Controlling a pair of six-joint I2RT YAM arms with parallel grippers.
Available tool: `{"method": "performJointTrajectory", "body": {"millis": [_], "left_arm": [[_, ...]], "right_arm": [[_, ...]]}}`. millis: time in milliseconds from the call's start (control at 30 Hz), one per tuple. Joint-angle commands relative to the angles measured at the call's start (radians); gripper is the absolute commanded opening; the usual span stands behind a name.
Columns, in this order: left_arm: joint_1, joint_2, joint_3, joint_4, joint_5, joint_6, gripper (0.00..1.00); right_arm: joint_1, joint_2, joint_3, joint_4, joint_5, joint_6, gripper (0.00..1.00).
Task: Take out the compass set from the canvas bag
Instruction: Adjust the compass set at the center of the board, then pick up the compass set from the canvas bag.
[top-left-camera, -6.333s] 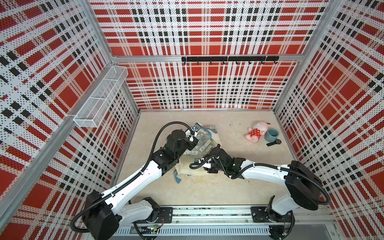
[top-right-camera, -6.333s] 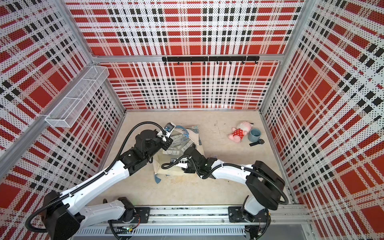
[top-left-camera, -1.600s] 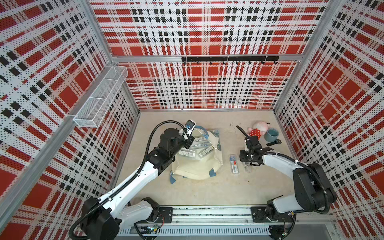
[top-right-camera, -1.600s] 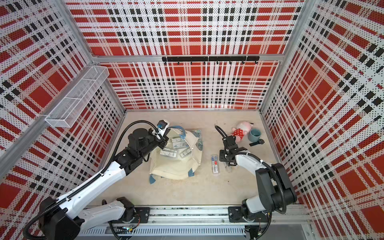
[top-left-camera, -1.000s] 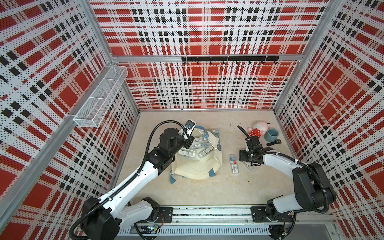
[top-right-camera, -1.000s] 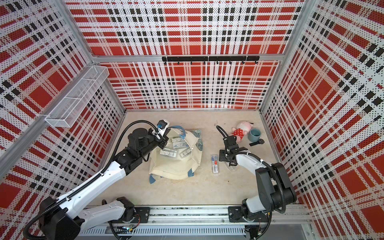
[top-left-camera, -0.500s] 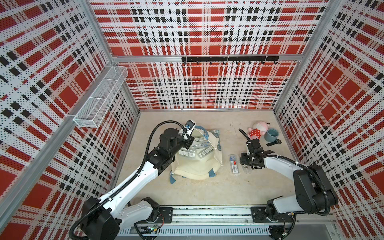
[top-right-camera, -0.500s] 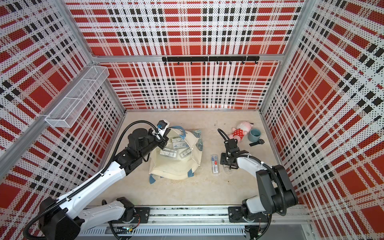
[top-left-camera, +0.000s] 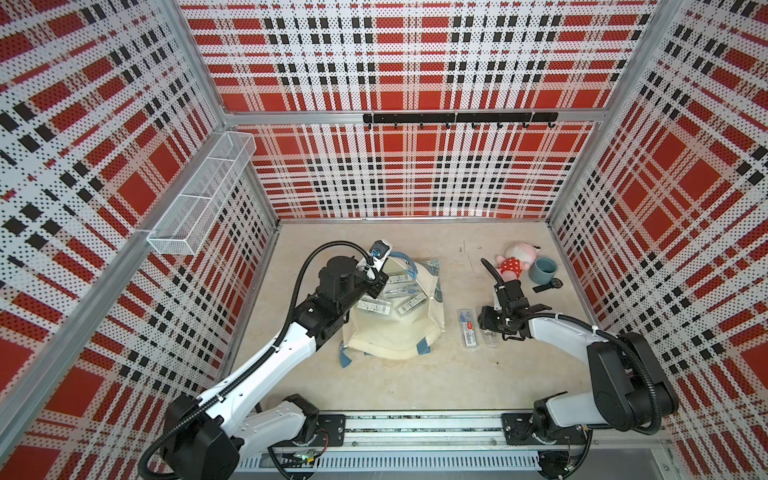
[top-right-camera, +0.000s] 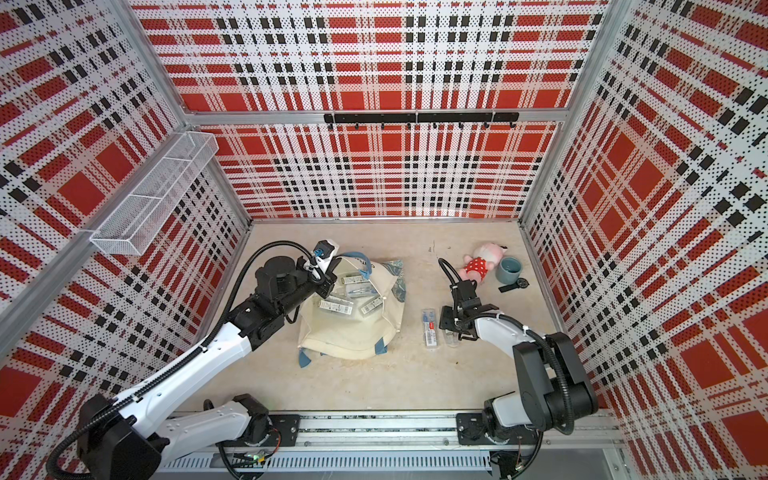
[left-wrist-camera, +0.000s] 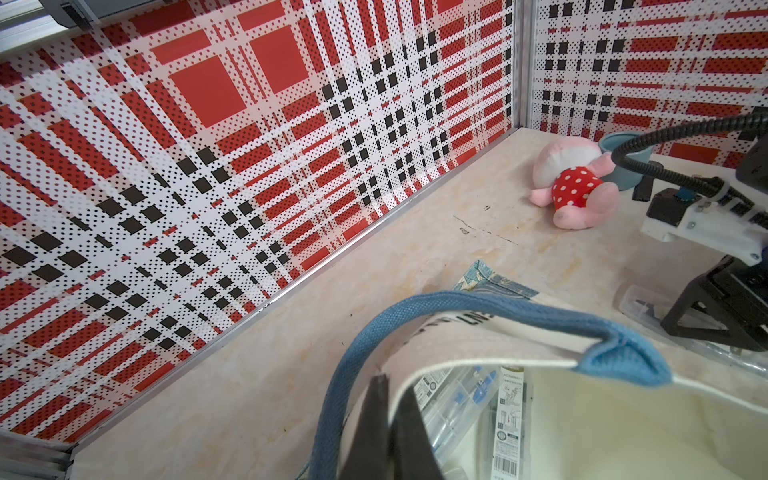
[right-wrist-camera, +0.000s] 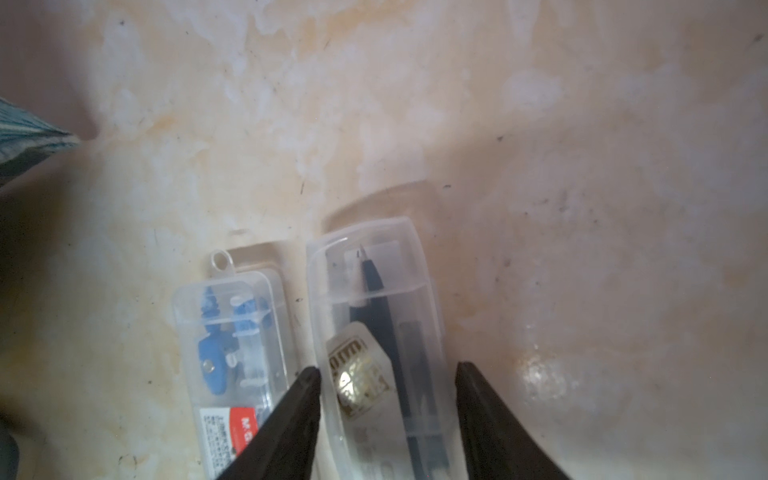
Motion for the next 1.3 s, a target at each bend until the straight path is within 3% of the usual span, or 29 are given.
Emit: {"method": "performJointTrajectory", "body": {"millis": [0,133,267,467,700,833,1000,1267], "left_arm": [[0.007,-0.018,0.008,0.121,0.011,-0.013,0.0],[0.007,-0.019,0.008,0.121,0.01,-0.014,0.0],[-0.001,-0.02,0.011,0.117,0.0,-0.013,0.0],[-0.019,-0.022,0.012,0.114,-0.022,-0.011,0.0],[-0.038,-0.025,0.014,0.103,-0.043,-0.007,0.0],[-0.041,-0.02,0.022,0.102,-0.036,-0.008,0.0],[-0.046,-0.025,0.034,0.097,-0.032,-0.008,0.0],[-0.083,-0.027,0.039,0.091,-0.024,-0.012,0.0]], "right_arm": [[-0.002,-0.025,-0.006,-0.021,-0.002,0.013,0.59],[-0.003,-0.077,0.051,-0.099,0.033,-0.022,0.67],[0.037,-0.184,0.138,-0.169,0.045,-0.142,0.64],[0.375,-0.394,0.183,-0.125,0.071,-0.448,0.58],[0.743,-0.462,0.271,-0.15,0.164,-0.629,0.53],[0.849,-0.38,0.252,0.022,0.169,-0.729,0.51],[0.855,-0.158,0.309,0.139,0.137,-0.832,0.47],[0.806,0.133,0.348,0.259,0.206,-0.956,0.44]]}}
